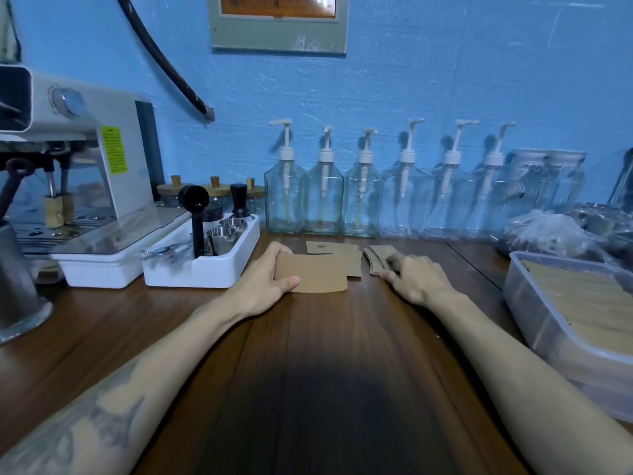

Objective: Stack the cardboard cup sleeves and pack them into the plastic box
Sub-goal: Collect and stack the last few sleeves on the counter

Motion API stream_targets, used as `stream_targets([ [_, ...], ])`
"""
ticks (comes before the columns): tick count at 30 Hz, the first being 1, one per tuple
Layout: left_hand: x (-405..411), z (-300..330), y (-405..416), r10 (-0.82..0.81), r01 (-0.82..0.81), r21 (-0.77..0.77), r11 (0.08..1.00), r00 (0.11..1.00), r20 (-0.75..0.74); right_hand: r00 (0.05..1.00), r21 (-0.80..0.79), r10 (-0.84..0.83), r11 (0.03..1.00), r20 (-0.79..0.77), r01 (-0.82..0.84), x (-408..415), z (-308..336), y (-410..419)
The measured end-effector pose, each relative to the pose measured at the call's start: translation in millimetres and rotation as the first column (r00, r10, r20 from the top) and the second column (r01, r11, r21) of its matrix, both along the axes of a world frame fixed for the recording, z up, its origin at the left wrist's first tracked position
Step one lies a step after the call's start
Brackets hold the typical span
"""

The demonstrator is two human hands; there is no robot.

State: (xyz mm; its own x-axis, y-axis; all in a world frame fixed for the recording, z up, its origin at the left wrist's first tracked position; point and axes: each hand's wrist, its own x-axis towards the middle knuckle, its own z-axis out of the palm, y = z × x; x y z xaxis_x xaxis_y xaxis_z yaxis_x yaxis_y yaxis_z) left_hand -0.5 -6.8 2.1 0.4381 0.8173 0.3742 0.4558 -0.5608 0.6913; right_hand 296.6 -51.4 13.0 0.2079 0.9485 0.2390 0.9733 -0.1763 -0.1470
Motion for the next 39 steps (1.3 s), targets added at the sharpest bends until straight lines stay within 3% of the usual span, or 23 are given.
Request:
stream_targets([
  [18,-3,2,-7,0.018,-0.018,-0.005,1.0,1.0,-0.017,0.971,0.079,0.019,0.997,-0.237,-0.001,-4,7,-15],
  [22,-3,2,-7,0.011,-0.012,-0.018,1.0,1.0,-0.014,0.937,0.187,0.055,0.982,-0.344,0.011,-2,13,-20],
  [28,-5,2,-8,0.004,-0.005,-0.018,1.0,1.0,-0.018,0.976,0.371,0.127,0.927,-0.178,-0.052,3,12,-28],
  [31,-5,2,-8,0.007,-0.007,-0.012,1.0,1.0,-0.024,0.963,0.483,0.137,0.875,-0.234,-0.007,3,15,-26],
  [33,-5,2,-7,0.007,-0.007,-0.015,1.0,1.0,-0.029,0.897,0.561,0.199,0.825,-0.395,0.064,-1,22,-26],
  [35,-5,1,-7,-0.001,0.0,-0.027,1.0,1.0,-0.031,0.758,0.617,0.344,0.781,-0.555,0.097,-12,29,-30],
  [37,-5,1,-7,-0.012,0.011,-0.041,0.999,0.999,-0.036,0.635,0.65,0.482,0.759,-0.604,0.043,-25,34,-34],
  [39,-5,2,-6,-0.021,0.019,-0.05,0.999,0.998,-0.054,0.596,0.642,0.557,0.762,-0.579,-0.087,-36,33,-35],
])
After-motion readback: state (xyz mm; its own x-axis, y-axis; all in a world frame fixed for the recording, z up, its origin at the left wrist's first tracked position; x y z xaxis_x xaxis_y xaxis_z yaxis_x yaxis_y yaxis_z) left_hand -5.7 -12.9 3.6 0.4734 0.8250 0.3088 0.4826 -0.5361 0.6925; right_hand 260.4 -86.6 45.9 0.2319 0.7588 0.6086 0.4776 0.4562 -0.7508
